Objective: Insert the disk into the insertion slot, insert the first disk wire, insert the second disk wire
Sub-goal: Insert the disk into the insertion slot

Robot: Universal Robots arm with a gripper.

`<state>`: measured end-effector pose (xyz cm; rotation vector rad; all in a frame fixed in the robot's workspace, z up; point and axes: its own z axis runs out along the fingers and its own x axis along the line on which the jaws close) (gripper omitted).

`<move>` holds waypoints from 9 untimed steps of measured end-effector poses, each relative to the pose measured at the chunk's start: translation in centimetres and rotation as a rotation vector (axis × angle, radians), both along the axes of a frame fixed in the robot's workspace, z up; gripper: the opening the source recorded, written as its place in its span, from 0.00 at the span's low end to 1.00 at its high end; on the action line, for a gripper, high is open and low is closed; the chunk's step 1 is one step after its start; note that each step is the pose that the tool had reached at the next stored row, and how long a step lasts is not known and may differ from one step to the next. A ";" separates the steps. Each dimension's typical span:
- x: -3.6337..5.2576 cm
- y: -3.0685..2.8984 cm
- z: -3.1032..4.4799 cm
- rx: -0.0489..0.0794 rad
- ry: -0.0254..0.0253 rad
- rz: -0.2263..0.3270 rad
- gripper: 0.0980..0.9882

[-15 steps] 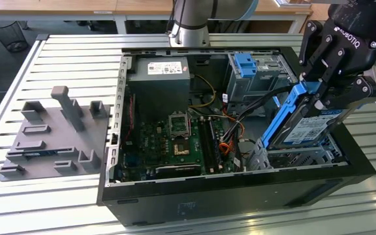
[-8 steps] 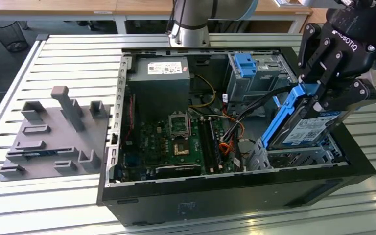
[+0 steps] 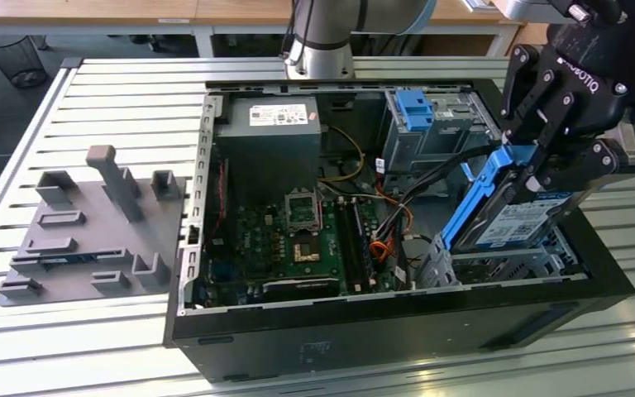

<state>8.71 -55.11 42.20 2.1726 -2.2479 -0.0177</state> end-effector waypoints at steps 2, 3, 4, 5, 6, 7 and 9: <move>0.00 0.00 -0.13 0.000 0.0000 0.000 0.30; 0.00 0.00 -0.19 0.000 0.0000 0.000 0.30; 0.00 0.00 -0.25 0.000 0.0001 0.000 0.30; 0.00 0.00 -0.31 0.000 0.0000 0.000 0.30; 0.00 0.00 -0.37 0.000 0.0000 0.000 0.30; 0.00 0.00 -0.42 0.000 0.0000 0.000 0.30; 0.00 0.00 -0.54 0.000 0.0000 0.000 0.30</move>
